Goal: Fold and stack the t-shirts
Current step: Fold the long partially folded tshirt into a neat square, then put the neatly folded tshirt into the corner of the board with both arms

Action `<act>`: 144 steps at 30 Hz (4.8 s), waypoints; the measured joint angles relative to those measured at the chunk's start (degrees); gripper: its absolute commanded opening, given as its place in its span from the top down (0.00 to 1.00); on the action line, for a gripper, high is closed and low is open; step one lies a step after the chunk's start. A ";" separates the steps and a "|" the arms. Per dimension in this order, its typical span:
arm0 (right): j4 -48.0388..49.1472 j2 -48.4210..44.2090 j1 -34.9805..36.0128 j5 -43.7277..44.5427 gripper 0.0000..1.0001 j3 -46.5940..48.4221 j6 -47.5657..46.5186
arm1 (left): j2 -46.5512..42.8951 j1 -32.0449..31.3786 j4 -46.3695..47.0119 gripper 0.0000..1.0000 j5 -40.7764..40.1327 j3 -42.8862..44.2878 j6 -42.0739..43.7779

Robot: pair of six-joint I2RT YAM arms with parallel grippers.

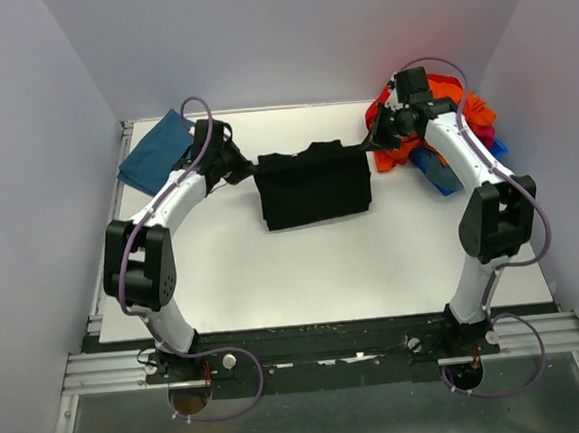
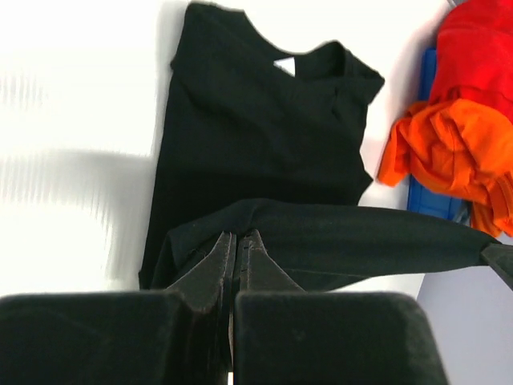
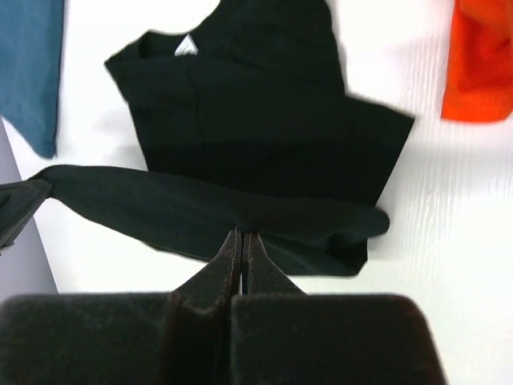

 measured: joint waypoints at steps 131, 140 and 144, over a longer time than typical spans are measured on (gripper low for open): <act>28.13 0.52 6.05 10.56 0.42 -33.20 3.67 | -1.09 2.29 12.24 0.21 -12.57 -19.39 10.47; 31.74 -2.75 6.05 11.91 0.42 -38.27 7.28 | -1.29 11.93 11.32 0.31 -17.57 -18.45 -4.11; 32.41 -2.78 6.05 11.87 0.42 -38.47 8.07 | -1.18 13.53 11.63 0.30 -20.06 -19.39 -11.10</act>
